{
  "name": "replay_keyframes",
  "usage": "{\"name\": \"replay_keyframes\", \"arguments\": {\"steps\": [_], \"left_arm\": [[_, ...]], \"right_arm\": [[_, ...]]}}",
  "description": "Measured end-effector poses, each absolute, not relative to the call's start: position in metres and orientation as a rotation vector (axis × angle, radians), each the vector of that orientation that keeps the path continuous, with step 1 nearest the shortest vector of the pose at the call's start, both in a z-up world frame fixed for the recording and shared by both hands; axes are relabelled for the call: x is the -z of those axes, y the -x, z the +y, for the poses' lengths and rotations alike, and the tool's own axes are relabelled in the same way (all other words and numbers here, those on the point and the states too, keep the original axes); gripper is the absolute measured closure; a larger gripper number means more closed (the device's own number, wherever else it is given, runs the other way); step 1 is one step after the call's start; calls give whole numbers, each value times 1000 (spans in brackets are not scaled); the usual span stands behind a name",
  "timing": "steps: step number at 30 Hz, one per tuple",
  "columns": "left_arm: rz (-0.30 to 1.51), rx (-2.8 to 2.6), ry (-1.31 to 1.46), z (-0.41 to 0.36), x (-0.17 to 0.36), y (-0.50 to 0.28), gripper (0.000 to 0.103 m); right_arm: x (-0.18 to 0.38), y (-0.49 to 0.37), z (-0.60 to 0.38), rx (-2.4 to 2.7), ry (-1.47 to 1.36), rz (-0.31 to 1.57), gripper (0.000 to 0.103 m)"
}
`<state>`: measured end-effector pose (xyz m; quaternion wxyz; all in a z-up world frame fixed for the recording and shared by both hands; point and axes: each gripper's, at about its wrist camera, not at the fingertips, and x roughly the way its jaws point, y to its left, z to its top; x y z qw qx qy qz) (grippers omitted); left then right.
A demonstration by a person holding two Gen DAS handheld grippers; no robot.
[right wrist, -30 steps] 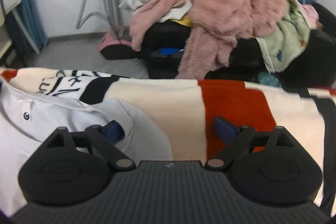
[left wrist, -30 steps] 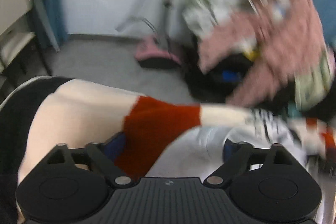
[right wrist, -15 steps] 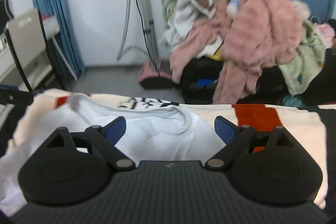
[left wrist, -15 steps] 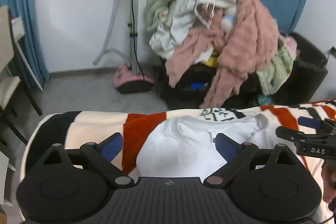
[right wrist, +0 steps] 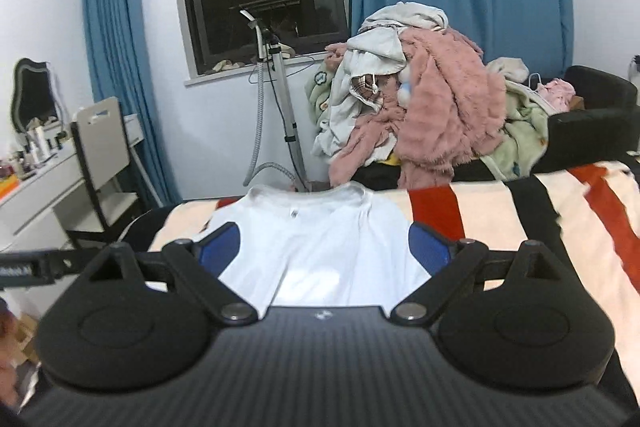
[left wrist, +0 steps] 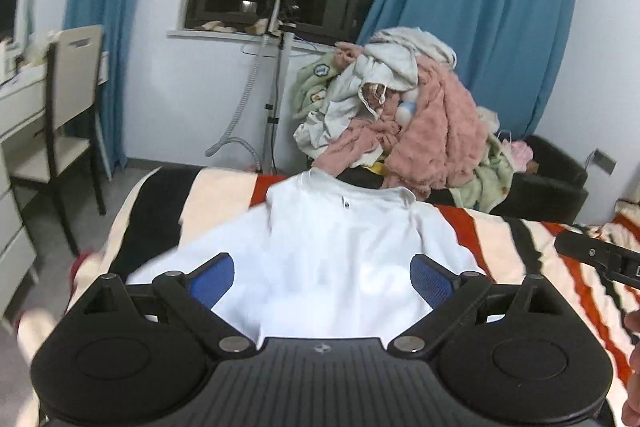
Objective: Fold clothes
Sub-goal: 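Lay the T-shirt flat on the bed and open the left gripper, then grasp the T-shirt hem with the left gripper and pull it straight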
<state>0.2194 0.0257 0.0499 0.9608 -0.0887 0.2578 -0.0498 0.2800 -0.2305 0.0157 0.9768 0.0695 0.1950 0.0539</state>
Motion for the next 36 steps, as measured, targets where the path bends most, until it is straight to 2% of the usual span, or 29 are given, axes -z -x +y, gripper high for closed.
{"name": "replay_keyframes", "arguments": {"steps": [6,12,16,36], "left_arm": [[510,51,214,39,-26,-121,7],[495,11,307,61,-2,-80,7],[475,-11,377,69,18,-82,7],[530,-61,439,75,57,-116,9]], "right_arm": [[-6,-186,-232,-115,-153,353,11],[31,-141,-239,-127,-190,297,11],[62,-131,-243,-143,-198,290,11],[72,-146,-225,-113,-193,294,11]]}}
